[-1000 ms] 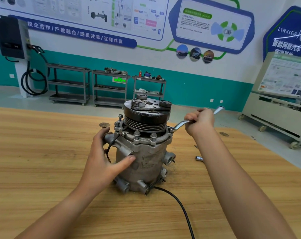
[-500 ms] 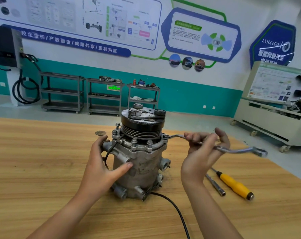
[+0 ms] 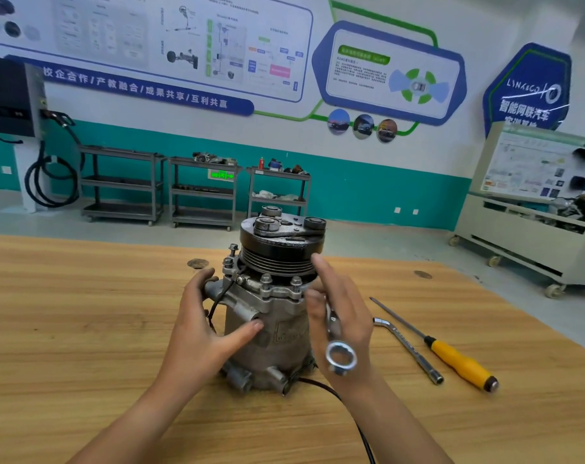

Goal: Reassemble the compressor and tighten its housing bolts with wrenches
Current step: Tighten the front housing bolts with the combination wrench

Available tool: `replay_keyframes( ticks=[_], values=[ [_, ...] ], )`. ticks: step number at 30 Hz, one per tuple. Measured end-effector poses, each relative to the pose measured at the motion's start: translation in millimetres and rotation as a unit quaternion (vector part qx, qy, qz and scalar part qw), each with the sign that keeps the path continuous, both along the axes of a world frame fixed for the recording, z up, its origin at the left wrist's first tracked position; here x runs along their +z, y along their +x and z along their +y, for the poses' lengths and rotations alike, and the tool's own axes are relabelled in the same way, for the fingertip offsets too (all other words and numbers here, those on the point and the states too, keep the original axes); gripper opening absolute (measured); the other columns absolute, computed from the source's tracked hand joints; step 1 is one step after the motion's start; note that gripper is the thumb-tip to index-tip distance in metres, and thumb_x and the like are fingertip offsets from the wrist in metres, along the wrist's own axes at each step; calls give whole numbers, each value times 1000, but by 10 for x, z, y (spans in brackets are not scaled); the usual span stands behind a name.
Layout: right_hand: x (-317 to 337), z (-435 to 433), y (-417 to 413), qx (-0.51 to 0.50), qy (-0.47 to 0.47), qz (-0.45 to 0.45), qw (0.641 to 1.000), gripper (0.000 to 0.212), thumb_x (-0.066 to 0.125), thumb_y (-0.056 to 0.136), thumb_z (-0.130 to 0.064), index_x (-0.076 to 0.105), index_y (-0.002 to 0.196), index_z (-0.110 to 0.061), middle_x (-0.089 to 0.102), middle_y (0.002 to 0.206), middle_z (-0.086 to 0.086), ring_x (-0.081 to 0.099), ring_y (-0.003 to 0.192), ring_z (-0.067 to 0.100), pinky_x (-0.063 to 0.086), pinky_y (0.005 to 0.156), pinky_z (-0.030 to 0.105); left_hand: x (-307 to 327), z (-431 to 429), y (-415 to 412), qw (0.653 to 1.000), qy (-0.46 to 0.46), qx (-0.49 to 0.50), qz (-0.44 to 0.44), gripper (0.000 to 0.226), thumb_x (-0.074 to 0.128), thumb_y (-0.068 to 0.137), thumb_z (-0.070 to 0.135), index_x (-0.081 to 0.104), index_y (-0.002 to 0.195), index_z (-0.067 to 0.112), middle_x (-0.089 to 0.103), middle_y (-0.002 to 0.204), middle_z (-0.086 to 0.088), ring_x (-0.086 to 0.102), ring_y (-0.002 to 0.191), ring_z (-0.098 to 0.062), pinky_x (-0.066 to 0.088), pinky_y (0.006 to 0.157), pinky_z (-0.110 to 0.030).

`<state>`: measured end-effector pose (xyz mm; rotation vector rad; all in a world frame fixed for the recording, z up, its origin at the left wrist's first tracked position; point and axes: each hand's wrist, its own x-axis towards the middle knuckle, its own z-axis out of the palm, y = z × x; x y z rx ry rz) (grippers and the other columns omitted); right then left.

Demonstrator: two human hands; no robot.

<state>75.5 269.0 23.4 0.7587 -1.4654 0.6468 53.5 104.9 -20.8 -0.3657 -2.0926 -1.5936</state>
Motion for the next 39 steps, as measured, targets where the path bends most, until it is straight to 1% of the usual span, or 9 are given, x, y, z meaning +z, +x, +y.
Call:
replay_keyframes(
  ticks=[10,12,14,16,18,20,26,31,39],
  values=[
    [-11,-223,53,-107,40,-59,992,38,34,102,-26,55,117,1,60,74,8,48,74,13,47,67,31,-4,1,-3,1000,3,-11,2,100,75,43,56,27,129,37,42,134,5,40,127,-14,36,105,-38],
    [76,-212,132,-26,-49,-99,993,28,36,100,-25,58,109,-10,59,71,-2,48,65,7,46,57,25,-9,2,-12,1000,-1,-3,5,98,75,44,51,27,128,37,42,134,6,40,127,-14,36,106,-40],
    [268,-157,189,128,-234,-174,948,16,38,97,-19,52,100,-27,55,61,-11,48,55,-3,42,54,13,-11,0,-14,1000,0,1,5,96,72,44,54,28,128,37,42,132,7,40,126,-15,36,106,-40],
    [536,12,192,250,-428,-175,851,21,35,99,-14,52,90,-22,49,50,-11,46,50,-2,47,58,16,-10,-7,-11,1000,-1,-1,1,98,71,43,59,28,129,36,41,132,8,40,126,-14,36,106,-40],
    [806,275,157,373,-540,-158,738,25,32,101,-14,50,84,-17,34,44,-10,35,40,6,42,44,19,-5,-8,-4,1000,-7,0,-3,102,69,42,63,28,132,35,41,133,8,40,125,-12,36,106,-39],
    [1013,521,44,444,-579,-192,657,25,32,100,-17,47,79,-16,23,42,-8,21,34,7,24,32,17,3,-4,4,1000,-10,3,-4,102,67,42,64,27,131,36,41,135,7,40,124,-12,37,106,-38],
    [1052,688,-543,479,-598,-357,535,45,32,99,-42,44,67,-12,21,36,-7,16,26,6,12,27,16,9,-11,4,1000,-10,2,-7,96,68,42,63,25,125,43,40,131,12,39,126,-10,35,107,-37],
    [881,616,-838,481,-603,-415,483,49,31,99,-47,42,67,-12,23,35,-6,18,25,7,11,27,15,1,-12,1,1000,-5,-4,-6,93,69,42,63,25,123,47,40,130,14,38,126,-7,34,105,-33],
    [905,507,-1065,432,-544,-549,466,38,32,102,-26,33,66,-13,21,33,-5,18,21,6,13,22,16,13,-3,8,1000,-4,-7,-3,89,70,43,60,26,120,51,41,128,15,39,125,-6,35,105,-32]
  ],
)
